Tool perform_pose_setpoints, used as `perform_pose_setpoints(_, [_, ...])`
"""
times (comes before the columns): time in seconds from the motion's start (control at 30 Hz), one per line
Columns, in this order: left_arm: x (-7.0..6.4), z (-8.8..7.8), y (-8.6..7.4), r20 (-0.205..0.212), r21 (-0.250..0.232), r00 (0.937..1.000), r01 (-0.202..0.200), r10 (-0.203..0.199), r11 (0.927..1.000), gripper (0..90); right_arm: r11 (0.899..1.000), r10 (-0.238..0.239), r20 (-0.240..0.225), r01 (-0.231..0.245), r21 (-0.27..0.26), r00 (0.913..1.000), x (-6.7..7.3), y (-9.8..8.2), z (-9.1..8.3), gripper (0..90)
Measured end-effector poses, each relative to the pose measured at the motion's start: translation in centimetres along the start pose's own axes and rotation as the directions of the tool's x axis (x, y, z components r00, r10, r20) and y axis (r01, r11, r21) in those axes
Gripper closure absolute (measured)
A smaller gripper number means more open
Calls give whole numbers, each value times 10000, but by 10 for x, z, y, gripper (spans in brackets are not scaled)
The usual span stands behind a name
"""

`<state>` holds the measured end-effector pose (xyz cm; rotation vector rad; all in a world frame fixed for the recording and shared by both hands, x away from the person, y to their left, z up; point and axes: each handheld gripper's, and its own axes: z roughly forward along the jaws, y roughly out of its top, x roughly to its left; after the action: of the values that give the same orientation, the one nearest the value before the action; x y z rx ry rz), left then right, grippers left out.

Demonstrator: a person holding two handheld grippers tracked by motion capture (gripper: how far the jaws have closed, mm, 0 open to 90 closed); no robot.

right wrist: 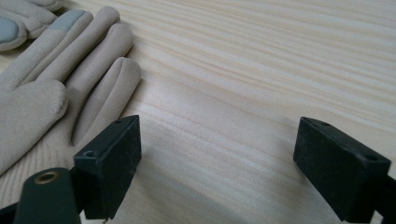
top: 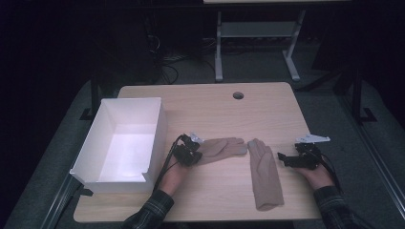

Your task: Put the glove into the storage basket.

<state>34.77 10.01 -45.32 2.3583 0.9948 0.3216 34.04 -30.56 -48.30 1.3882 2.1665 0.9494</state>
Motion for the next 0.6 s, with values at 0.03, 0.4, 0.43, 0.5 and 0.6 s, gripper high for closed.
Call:
perform_pose_setpoints(0.03, [-2,-1,-2,56,-19,10000,-44,44,10000,896,10000,-6,0,6,1,10000,0,0,0,146])
perform_pose_setpoints(0.4, [-19,-15,-24,1346,-205,9900,-407,431,9990,896,10000,-12,-7,12,6,10000,0,0,0,146])
perform_pose_setpoints(0.43, [-21,-17,-27,1540,-247,9872,-380,414,9990,896,10000,-3,-5,3,9,10000,0,0,0,146])
perform_pose_setpoints(0.5, [-26,-18,-30,1867,-327,9813,-416,470,9986,896,10000,-4,-3,4,6,10000,0,0,0,146])
perform_pose_setpoints(0.6, [-36,-20,-33,2211,-335,9733,-559,620,9979,896,10000,-3,-5,3,5,10000,0,0,0,146])
